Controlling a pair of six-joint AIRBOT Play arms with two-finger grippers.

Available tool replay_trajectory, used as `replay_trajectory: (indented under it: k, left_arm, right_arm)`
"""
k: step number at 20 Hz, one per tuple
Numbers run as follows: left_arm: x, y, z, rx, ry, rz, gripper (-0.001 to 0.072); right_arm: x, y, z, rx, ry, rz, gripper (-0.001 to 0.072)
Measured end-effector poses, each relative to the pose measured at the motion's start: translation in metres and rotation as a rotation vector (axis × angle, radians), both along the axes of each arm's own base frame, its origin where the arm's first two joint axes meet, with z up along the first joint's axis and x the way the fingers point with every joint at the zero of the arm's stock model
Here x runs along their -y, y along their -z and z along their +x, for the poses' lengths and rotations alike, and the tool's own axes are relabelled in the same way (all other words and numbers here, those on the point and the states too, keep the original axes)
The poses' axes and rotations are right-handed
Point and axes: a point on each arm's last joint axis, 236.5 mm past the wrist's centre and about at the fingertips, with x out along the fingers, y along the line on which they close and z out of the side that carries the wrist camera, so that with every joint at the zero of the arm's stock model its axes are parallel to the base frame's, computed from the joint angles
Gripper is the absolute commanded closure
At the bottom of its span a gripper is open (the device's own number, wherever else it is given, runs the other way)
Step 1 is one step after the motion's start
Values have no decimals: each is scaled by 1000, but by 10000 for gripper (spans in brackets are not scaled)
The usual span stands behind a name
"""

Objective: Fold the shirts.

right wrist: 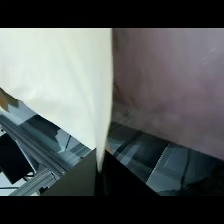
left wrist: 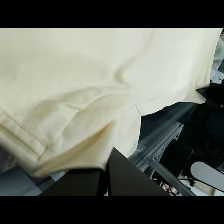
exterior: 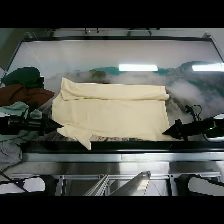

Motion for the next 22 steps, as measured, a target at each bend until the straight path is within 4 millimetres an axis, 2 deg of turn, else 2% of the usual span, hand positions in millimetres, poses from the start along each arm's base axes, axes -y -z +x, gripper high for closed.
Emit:
replay_trajectory:
  k: [3, 5, 10, 13, 16, 19, 22]
  left_arm:
    - [-3, -19, -3, 35, 2, -13, 682]
    - [-9, -40, -1, 80, -29, -33, 682]
    - [-20, -98, 32, 273, -88, -30, 681]
    - [-19, -126, 69, 360, -57, 8, 681]
    - [-9, -142, 120, 431, -7, 44, 681]
    - [7, -138, 173, 453, 47, 47, 682]
    - [18, -116, 222, 453, 75, 43, 683]
  right_arm:
    - [8, -6, 1, -6, 16, -4, 696]
    - [16, -14, 9, 12, 54, -10, 696]
    - [17, -64, 66, 202, 171, 73, 696]
    - [18, -93, 112, 330, 206, 85, 695]
    - [18, -105, 155, 415, 220, 64, 695]
    - [17, -93, 193, 441, 239, 32, 695]
    - [23, -63, 223, 438, 273, -18, 695]
